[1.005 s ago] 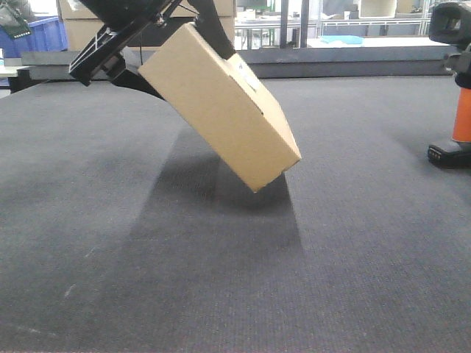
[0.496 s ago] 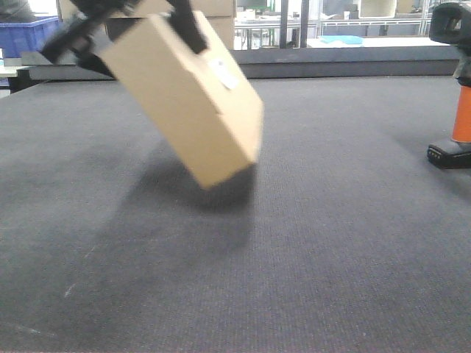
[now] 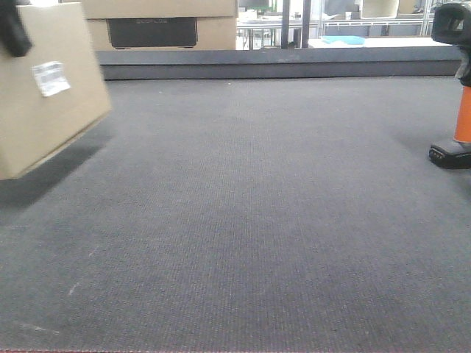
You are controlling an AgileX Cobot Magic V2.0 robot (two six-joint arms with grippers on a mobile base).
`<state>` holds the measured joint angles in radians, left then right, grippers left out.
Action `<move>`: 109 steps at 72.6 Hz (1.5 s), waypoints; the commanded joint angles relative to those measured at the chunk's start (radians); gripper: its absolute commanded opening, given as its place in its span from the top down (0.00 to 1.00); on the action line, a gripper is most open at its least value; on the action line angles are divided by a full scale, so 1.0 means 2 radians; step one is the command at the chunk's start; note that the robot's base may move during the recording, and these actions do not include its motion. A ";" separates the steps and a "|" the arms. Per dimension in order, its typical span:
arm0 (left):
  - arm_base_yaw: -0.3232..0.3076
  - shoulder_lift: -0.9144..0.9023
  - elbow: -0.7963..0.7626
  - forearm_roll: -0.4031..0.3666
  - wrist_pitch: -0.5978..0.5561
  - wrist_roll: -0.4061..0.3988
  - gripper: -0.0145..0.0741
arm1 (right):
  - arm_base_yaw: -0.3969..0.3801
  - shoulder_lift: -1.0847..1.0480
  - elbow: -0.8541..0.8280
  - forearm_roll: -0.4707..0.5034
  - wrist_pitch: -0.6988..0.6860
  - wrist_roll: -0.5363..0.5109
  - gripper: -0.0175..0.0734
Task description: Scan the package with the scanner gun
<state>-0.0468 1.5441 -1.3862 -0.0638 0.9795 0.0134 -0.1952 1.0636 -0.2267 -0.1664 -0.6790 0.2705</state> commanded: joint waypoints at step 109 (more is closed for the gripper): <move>0.046 -0.113 0.082 0.035 -0.073 0.027 0.29 | -0.001 -0.184 0.001 -0.007 0.222 -0.003 0.99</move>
<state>0.0423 1.3860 -1.2115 0.0057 0.8379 0.0682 -0.1952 0.6997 -0.2267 -0.1758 -0.2242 0.2705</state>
